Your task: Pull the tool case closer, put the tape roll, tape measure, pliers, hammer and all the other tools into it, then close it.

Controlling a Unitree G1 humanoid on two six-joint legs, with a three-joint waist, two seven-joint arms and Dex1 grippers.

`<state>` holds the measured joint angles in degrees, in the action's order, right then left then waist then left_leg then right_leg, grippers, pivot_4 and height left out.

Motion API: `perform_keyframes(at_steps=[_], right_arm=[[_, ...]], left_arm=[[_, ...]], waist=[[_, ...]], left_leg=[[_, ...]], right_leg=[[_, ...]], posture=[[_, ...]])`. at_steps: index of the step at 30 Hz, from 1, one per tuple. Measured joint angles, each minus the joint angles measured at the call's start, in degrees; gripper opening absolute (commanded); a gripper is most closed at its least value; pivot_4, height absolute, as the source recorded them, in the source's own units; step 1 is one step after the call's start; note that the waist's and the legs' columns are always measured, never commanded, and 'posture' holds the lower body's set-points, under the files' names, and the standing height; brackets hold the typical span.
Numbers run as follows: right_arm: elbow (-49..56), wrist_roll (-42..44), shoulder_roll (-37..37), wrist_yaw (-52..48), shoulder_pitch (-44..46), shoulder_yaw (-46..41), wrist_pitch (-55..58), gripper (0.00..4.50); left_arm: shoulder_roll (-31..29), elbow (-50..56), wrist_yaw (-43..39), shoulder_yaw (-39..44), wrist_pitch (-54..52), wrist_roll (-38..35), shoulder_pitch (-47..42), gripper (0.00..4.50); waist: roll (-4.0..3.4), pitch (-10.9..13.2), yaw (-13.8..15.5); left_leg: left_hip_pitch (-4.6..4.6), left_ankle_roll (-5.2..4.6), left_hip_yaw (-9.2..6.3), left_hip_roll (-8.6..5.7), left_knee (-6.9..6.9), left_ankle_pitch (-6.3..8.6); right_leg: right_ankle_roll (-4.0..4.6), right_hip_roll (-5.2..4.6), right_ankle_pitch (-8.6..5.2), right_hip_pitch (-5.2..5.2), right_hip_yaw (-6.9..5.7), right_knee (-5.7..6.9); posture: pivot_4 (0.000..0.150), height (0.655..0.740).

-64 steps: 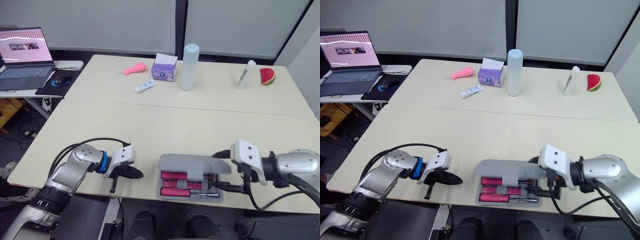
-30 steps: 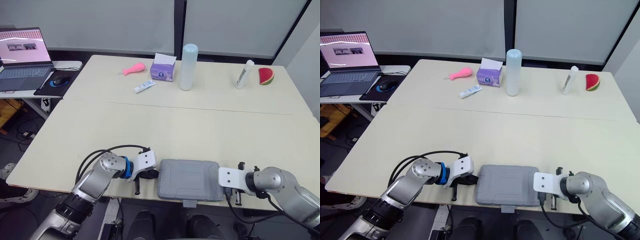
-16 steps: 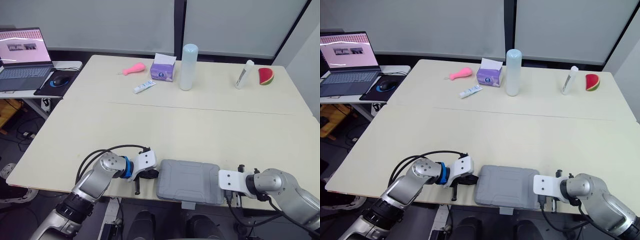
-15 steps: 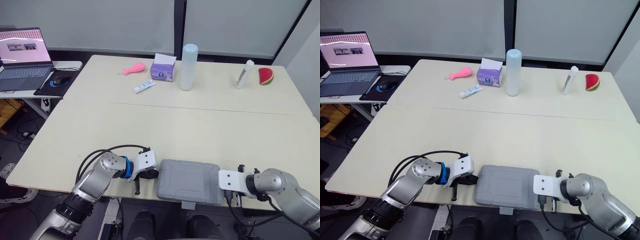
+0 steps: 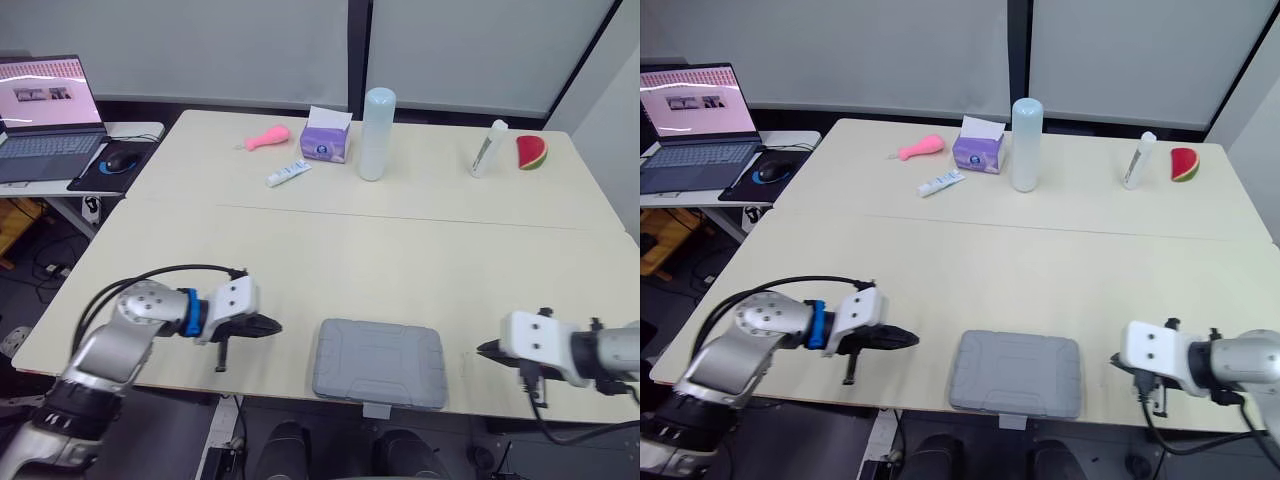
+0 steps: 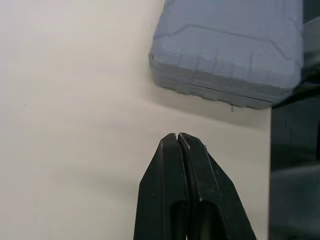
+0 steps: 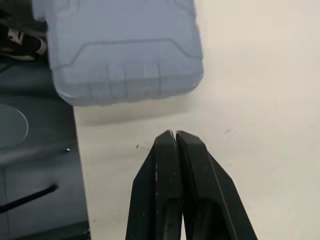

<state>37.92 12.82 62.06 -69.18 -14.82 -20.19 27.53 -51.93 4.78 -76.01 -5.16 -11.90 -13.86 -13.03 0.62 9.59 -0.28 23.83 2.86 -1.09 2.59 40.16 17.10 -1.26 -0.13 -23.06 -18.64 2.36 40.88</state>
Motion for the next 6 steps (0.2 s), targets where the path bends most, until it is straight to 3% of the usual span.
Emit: perform_keyframes(at_steps=[6], right_arm=[[0.5, 6.1, 1.2, -5.6, -0.9, -8.0, 1.1, 0.01]], left_arm=[[-2.0, 2.9, -1.7, 2.8, -0.9, -3.7, 1.5, 0.0]], waist=[[0.0, 0.0, 0.0]], left_leg=[[-0.15, -0.06, -0.03, -0.01, 0.0, 0.03]], right_leg=[[0.0, 0.01, 0.0, 0.16, -0.01, -0.01]], posture=[[0.15, 0.7002]])
